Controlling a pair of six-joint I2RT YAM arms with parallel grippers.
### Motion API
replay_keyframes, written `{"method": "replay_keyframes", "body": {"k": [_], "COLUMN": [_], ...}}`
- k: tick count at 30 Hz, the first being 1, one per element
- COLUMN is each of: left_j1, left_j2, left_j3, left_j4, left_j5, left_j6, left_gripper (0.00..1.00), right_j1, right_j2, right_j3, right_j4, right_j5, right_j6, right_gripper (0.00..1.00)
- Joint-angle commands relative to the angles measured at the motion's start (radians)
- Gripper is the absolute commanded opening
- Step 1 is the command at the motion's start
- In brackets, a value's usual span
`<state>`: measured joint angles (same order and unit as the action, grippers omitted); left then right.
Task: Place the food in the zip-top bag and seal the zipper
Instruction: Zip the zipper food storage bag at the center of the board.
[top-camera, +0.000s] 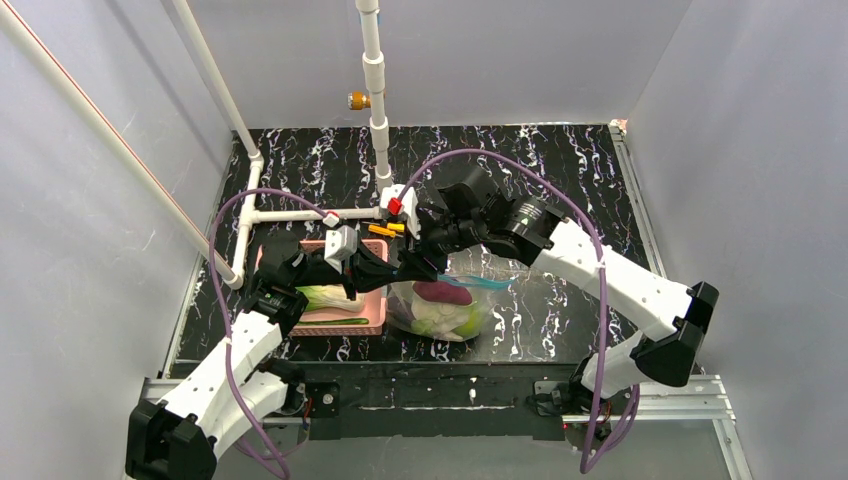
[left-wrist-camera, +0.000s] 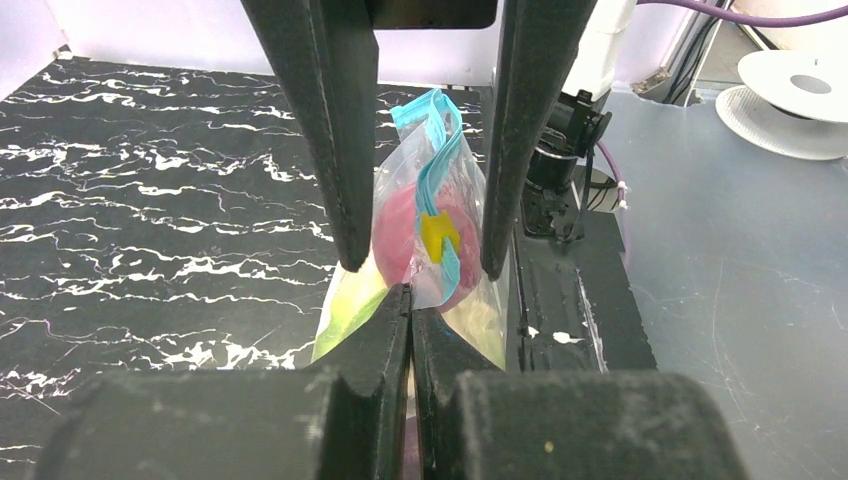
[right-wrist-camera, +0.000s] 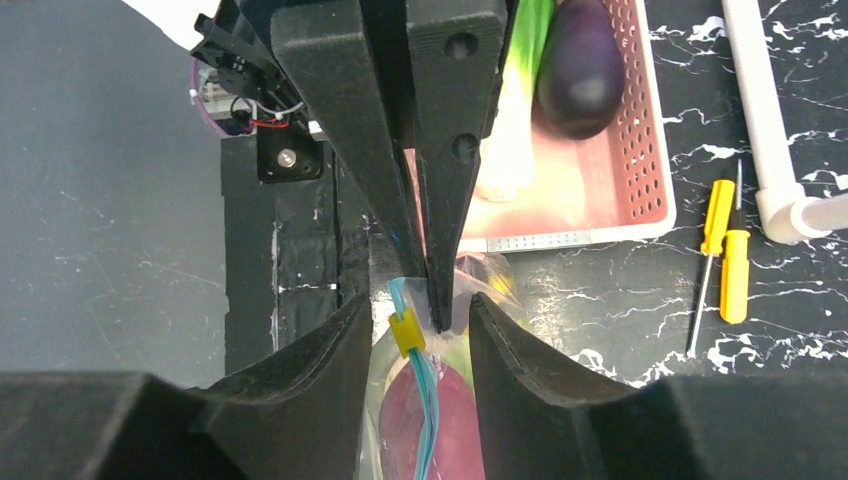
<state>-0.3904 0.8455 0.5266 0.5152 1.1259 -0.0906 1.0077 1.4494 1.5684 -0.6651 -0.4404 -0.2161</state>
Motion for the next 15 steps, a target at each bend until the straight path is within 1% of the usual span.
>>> {"method": "replay_keyframes", "body": {"k": [1, 3, 4, 8, 9, 10, 12, 13, 15], "left_j1": [-0.005, -0.005, -0.005, -0.005, -0.005, -0.005, -0.005, -0.005, -0.005], "left_j2": [-0.004, -0.005, -0.004, -0.009, -0.010, -0.013, -0.018, -0.019, -0.024], "left_j3": [0.045, 0.046, 0.046, 0.046, 0.046, 0.045, 0.043, 0.040, 0.037], "left_j4": [0.029, 0.028, 0.028, 0.017, 0.015, 0.015, 0.014, 0.014, 0.014], "left_j5": [0.006, 0.003, 0.002, -0.009, -0.011, -0.015, -0.031, -0.040, -0.064], "left_j6": [-0.021, -0.025, -0.026, -0.021, -0.019, -0.018, -0.018, -0.017, -0.019], "left_gripper": [0.00, 0.00, 0.00, 0.00, 0.00, 0.00, 0.00, 0.00, 0.00], "right_j1": [0.005, 0.006, 0.005, 0.006, 0.005, 0.005, 0.006, 0.005, 0.005], "right_j2": [0.013, 0.014, 0.012, 0.007, 0.005, 0.002, -0.005, -0.007, -0.019], "right_j3": [0.056, 0.050, 0.045, 0.037, 0.033, 0.026, 0.018, 0.013, -0.004], "right_j4": [-0.018, -0.017, -0.011, -0.006, -0.003, 0.002, 0.008, 0.009, 0.013], "right_j5": [-0.059, -0.061, -0.062, -0.069, -0.068, -0.066, -0.069, -0.068, -0.051], "right_j6": [-0.026, -0.028, -0.028, -0.025, -0.024, -0.021, -0.017, -0.015, -0.009], "right_gripper": [0.44, 0.35, 0.32, 0.28, 0.25, 0.20, 0.06, 0.01, 0.01]}}
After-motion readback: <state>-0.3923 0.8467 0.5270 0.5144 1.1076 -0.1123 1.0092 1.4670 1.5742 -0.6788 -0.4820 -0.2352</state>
